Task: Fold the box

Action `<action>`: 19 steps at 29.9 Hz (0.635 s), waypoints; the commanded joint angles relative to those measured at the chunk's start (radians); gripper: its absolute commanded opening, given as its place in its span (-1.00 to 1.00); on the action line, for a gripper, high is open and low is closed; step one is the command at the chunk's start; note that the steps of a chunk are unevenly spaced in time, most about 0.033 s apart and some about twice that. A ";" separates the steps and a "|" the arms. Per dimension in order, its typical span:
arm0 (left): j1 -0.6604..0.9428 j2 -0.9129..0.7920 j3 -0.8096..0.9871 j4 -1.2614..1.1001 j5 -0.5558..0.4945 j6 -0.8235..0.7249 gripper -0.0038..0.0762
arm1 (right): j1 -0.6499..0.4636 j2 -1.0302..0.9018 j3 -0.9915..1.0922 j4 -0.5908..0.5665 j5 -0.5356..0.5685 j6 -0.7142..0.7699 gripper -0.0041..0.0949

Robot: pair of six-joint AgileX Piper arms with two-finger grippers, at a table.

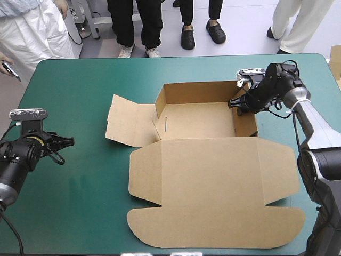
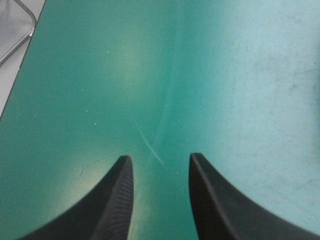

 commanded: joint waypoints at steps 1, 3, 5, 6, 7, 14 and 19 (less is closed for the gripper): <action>-0.002 -0.022 -0.025 0.004 -0.047 -0.004 -0.25 | 0.000 -0.056 -0.061 -0.002 -0.018 -0.007 0.56; -0.002 -0.022 -0.025 0.003 -0.047 -0.004 -0.25 | -0.003 -0.058 -0.107 -0.002 0.004 0.011 0.74; -0.002 -0.022 -0.025 0.002 -0.047 -0.004 -0.25 | -0.003 -0.058 -0.170 -0.014 0.045 0.029 0.74; -0.002 -0.022 -0.025 0.002 -0.047 -0.004 -0.25 | -0.003 -0.058 -0.197 -0.019 0.070 0.042 0.73; -0.002 -0.022 -0.025 0.002 -0.047 -0.004 -0.25 | -0.003 -0.058 -0.222 -0.027 0.089 0.054 0.73; -0.002 -0.022 -0.025 0.001 -0.047 -0.004 -0.25 | 0.004 -0.132 -0.296 -0.085 0.172 0.100 0.71; -0.002 -0.022 -0.025 0.001 -0.047 -0.001 -0.25 | 0.048 -0.221 -0.294 -0.150 0.174 0.129 0.67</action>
